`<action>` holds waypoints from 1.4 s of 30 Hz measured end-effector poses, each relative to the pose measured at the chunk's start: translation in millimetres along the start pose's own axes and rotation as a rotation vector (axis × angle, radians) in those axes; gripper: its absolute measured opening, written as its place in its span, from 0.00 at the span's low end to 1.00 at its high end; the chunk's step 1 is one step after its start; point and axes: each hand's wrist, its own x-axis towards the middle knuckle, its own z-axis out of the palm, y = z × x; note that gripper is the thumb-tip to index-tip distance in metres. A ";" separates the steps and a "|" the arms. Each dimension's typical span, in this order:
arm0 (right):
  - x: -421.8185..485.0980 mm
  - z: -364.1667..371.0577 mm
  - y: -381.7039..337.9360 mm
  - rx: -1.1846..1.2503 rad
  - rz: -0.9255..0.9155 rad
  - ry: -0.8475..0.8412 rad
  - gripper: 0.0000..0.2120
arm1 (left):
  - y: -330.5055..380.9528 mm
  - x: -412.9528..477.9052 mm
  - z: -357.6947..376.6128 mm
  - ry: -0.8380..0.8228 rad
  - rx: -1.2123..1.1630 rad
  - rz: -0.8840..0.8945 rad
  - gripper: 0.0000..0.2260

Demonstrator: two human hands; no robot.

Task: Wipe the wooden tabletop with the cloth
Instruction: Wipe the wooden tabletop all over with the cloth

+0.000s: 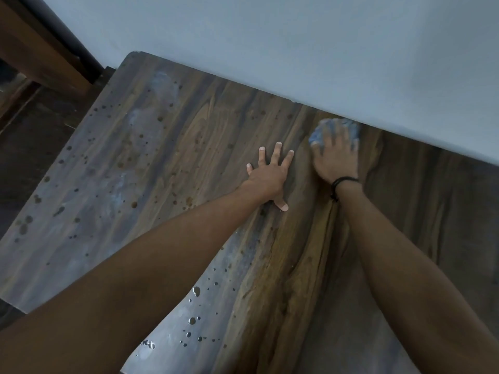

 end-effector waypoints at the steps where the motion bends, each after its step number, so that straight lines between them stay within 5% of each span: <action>1: -13.8 3.8 -5.8 -0.016 -0.078 -0.001 0.27 | -0.9 0.1 0.5 -0.002 0.001 0.009 0.65; 3: -42.9 7.0 -5.0 -0.025 -0.111 -0.017 0.27 | -5.8 -3.7 -0.6 0.023 -0.034 0.037 0.65; 6: -71.4 16.7 -21.4 0.031 0.120 0.036 0.28 | -30.6 -12.6 -11.4 0.124 -0.118 0.019 0.63; 12: -84.2 26.3 -46.1 -0.021 -0.182 -0.032 0.26 | -81.0 -15.6 -29.5 0.053 -0.115 -0.193 0.61; 20: 47.1 5.7 -36.5 0.084 0.051 -0.047 0.27 | -89.0 -17.0 -22.8 0.043 -0.102 -0.145 0.61; 26: -68.5 23.6 -56.7 -0.008 -0.124 -0.037 0.27 | -88.0 -12.6 -21.1 0.047 -0.109 -0.147 0.62; 29: -55.9 14.5 -38.0 -0.018 -0.205 -0.074 0.26 | -85.1 -13.1 -22.1 0.036 -0.102 -0.156 0.62; 34: 1.7 2.2 -34.9 0.089 0.100 -0.030 0.27 | -89.5 -13.4 -21.3 0.043 -0.118 -0.146 0.61; 38: -52.3 12.1 -37.6 -0.035 -0.289 -0.105 0.26 | -89.4 -12.5 -20.3 0.044 -0.109 -0.140 0.61; 42: -63.4 2.1 -15.1 0.055 0.141 0.008 0.26 | -89.8 -12.1 -20.5 0.047 -0.105 -0.142 0.61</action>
